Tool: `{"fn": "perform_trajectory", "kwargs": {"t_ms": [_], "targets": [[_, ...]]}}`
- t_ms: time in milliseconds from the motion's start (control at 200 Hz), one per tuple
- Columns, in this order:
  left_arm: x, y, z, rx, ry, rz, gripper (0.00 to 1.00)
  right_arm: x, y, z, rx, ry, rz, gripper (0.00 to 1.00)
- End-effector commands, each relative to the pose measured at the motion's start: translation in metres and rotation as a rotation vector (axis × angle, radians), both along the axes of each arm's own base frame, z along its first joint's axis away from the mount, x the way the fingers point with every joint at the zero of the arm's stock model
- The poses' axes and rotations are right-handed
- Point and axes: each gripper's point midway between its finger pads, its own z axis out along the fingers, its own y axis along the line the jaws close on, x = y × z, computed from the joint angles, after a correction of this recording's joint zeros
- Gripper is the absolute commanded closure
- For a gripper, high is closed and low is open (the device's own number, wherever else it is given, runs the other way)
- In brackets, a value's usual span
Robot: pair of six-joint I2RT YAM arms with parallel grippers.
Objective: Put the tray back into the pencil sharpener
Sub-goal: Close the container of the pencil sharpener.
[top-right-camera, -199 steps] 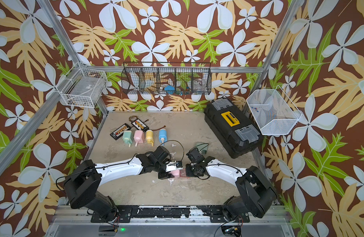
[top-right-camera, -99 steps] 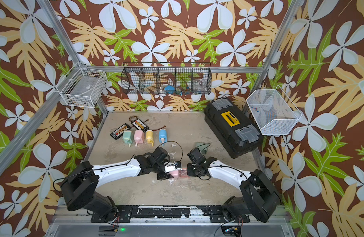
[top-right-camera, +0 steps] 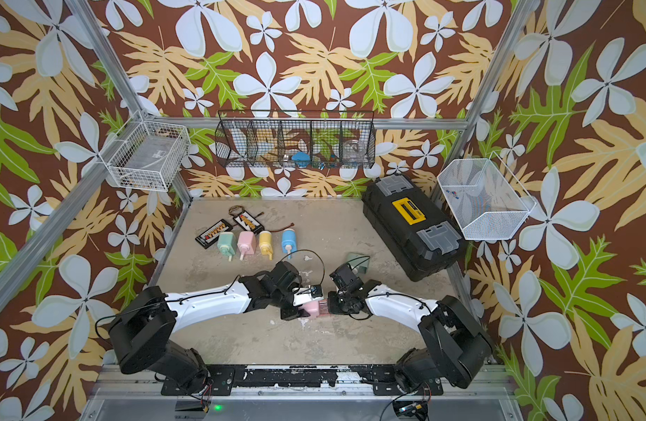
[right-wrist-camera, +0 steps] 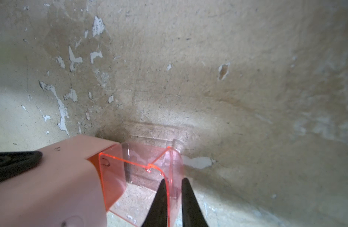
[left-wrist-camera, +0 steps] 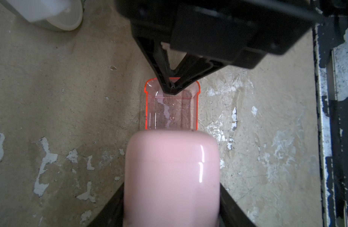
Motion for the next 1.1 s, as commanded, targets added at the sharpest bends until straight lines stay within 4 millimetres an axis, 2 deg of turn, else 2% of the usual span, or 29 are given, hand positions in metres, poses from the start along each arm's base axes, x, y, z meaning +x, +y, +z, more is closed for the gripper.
{"fn": "perform_trajectory", "kwargs": {"t_ms": [0, 315, 491, 686, 791, 851, 931, 1096], "targets": [[0.002, -0.001, -0.001, -0.001, -0.014, -0.007, 0.56, 0.003, 0.009, 0.005, 0.044, -0.011, 0.002, 0.85], [0.006, -0.001, -0.007, 0.030, -0.024, 0.001, 0.57, 0.003, 0.019, 0.012, 0.108, -0.022, 0.018, 0.86], [0.007, -0.001, -0.005, 0.028, -0.028, 0.002, 0.57, 0.004, 0.018, 0.020, 0.145, -0.040, 0.008, 0.72], [0.005, 0.001, -0.006, 0.028, -0.029, 0.003, 0.57, 0.009, -0.006, 0.037, 0.200, -0.118, -0.079, 0.62], [0.004, 0.002, -0.006, 0.023, -0.027, 0.005, 0.57, 0.006, -0.026, 0.027, 0.167, -0.108, -0.151, 0.67], [0.003, 0.002, -0.007, 0.024, -0.023, 0.005, 0.57, 0.001, -0.030, 0.017, 0.141, -0.079, -0.160, 0.72], [0.003, 0.001, -0.006, 0.018, -0.023, 0.006, 0.58, -0.003, -0.023, 0.011, 0.165, -0.042, -0.134, 0.77], [0.003, 0.001, -0.006, 0.013, -0.017, 0.010, 0.58, -0.003, -0.002, 0.013, 0.245, -0.023, -0.071, 0.81]]}}
